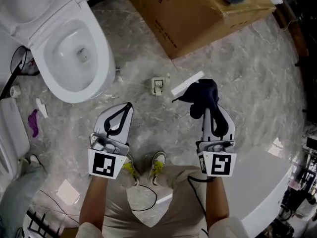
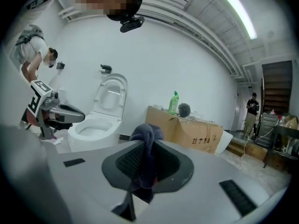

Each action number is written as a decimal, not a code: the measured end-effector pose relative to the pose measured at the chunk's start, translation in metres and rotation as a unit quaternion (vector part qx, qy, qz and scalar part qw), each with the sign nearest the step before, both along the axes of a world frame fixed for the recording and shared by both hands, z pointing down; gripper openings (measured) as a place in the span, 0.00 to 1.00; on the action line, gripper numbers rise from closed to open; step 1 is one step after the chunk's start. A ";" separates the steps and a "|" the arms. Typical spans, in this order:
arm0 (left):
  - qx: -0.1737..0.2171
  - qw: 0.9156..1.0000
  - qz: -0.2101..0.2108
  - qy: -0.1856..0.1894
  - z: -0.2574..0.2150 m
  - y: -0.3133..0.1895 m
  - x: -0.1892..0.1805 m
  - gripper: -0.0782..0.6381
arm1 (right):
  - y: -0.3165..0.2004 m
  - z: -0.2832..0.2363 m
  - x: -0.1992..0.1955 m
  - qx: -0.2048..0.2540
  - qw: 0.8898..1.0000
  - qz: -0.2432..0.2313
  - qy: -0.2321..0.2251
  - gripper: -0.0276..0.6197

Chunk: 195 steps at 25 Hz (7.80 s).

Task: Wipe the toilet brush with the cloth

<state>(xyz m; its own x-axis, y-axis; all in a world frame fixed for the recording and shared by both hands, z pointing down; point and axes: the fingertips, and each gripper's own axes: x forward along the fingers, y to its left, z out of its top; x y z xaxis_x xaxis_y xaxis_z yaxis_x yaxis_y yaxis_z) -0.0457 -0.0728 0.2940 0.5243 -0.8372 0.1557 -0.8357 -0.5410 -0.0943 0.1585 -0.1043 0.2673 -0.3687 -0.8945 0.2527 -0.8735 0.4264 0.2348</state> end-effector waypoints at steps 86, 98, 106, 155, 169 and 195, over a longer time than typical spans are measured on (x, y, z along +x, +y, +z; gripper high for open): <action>-0.004 0.997 0.078 0.012 0.213 -0.077 0.019 0.11 | -0.031 0.186 -0.090 0.058 0.992 -0.055 0.102 0.12; -0.004 0.997 0.080 0.024 0.207 -0.076 0.019 0.11 | -0.038 0.242 -0.082 -0.018 0.989 -0.053 0.134 0.12; -0.009 0.996 0.084 0.019 0.211 -0.074 0.022 0.11 | -0.034 0.259 -0.077 -0.042 0.986 -0.057 0.148 0.12; -0.090 0.993 0.045 0.067 0.247 -0.075 0.012 0.11 | -0.019 0.407 -0.056 -0.217 0.975 -0.007 0.044 0.12; -0.065 0.995 0.050 0.054 0.228 -0.078 0.023 0.11 | -0.002 0.318 -0.088 -0.164 0.977 0.069 -0.116 0.12; -0.118 0.989 0.051 0.067 0.251 -0.073 0.010 0.11 | -0.033 0.399 -0.085 -0.212 0.971 0.081 -0.068 0.12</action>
<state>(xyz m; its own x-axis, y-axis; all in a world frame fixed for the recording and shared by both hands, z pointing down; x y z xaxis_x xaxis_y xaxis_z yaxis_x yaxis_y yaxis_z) -0.0355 -0.1457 0.5454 0.6338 -0.7270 0.2640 -0.7717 -0.6177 0.1517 0.0738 -0.1373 0.6660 -0.2872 -0.7693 0.5708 -0.9479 0.3140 -0.0538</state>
